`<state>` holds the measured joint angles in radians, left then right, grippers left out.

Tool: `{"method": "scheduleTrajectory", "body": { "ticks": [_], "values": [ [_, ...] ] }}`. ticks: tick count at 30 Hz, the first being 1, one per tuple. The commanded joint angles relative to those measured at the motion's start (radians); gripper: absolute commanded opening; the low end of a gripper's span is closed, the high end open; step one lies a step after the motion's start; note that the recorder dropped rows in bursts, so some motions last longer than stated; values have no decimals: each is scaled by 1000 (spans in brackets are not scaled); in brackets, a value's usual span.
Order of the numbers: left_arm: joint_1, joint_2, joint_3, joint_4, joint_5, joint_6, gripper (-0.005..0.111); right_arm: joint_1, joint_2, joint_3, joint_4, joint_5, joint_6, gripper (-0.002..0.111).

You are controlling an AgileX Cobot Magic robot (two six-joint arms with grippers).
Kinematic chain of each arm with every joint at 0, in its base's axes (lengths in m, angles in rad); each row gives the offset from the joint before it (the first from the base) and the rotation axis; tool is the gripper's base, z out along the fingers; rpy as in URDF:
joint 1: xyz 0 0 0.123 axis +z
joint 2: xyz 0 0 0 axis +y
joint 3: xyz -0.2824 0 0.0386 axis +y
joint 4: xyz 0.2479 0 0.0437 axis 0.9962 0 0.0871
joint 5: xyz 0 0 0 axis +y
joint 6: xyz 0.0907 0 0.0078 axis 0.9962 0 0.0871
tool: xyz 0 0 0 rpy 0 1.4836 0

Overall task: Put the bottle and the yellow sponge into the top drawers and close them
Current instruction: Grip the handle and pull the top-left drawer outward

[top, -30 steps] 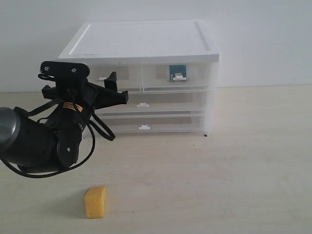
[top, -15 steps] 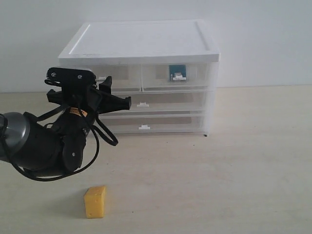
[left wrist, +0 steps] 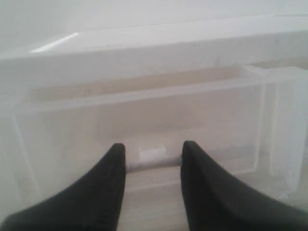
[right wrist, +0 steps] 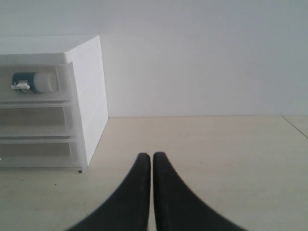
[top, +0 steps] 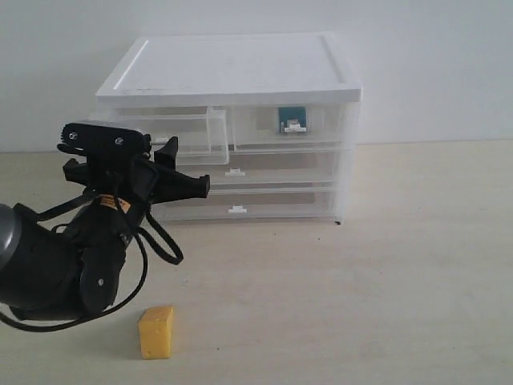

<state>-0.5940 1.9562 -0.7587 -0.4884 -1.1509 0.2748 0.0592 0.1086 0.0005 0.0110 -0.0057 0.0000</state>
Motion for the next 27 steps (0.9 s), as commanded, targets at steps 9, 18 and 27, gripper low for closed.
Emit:
{"method": "scheduleTrajectory", "body": {
  "ticks": [9,18,27],
  "values": [
    [-139,-108,232,-155,-70,10,4,-9,-5,0,2,-1,-6,0],
    [-197,-128,246,-162,-70,1,4,-9,-5,0,2,-1,-6,0],
    [-197,-128,246,-38,-62,-13,4,-9,-5,0,2,-1,-6,0]
  ]
}}
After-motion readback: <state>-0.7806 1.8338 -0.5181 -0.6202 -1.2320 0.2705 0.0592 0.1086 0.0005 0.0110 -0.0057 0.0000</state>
